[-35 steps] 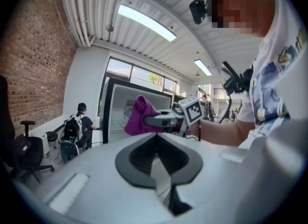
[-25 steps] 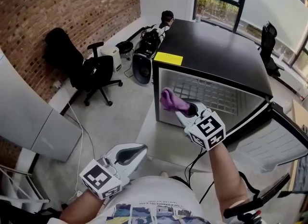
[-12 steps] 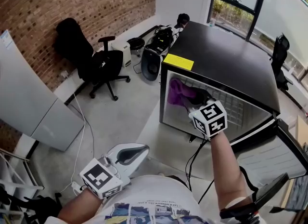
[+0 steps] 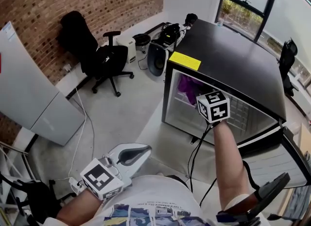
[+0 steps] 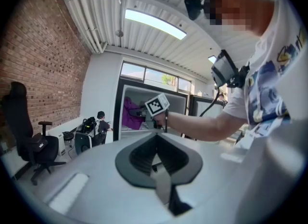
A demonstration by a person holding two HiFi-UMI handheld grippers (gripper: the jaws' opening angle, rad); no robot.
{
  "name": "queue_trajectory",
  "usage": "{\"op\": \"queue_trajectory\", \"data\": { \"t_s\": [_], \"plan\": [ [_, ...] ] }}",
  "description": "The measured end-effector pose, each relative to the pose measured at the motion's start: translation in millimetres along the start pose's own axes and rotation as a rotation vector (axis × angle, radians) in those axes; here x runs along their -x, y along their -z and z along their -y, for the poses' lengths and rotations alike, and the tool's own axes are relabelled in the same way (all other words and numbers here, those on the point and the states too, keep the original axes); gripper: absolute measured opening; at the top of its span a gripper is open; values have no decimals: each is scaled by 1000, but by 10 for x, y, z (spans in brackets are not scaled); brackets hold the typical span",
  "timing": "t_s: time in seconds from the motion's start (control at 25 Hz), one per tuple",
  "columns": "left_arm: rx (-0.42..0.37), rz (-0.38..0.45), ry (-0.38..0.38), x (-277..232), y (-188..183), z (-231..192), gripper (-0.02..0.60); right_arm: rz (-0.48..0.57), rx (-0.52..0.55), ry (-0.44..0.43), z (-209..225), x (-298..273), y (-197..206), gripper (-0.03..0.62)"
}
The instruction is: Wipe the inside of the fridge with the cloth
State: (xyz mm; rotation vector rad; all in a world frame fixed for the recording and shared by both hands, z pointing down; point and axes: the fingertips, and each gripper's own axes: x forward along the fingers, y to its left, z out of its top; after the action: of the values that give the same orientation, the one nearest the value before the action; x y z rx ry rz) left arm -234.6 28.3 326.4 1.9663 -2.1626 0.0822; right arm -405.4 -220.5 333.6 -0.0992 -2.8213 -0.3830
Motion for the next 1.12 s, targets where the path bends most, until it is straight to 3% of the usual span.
{"op": "queue_trajectory", "data": {
  "t_s": [0.32, 0.6, 0.92, 1.12],
  "plan": [
    [1, -2, -21, 17, 32, -93, 6, -7, -10, 162, 364, -156, 5, 52],
    [9, -6, -19, 40, 58, -157, 6, -3, 46, 294, 571, -169, -15, 52],
    [-4, -17, 51, 3, 27, -104, 6, 2, 3, 405, 680, -130, 39, 52],
    [-11, -4, 120, 22, -164, 41, 6, -12, 11, 399, 556, -195, 1, 52]
  ]
}}
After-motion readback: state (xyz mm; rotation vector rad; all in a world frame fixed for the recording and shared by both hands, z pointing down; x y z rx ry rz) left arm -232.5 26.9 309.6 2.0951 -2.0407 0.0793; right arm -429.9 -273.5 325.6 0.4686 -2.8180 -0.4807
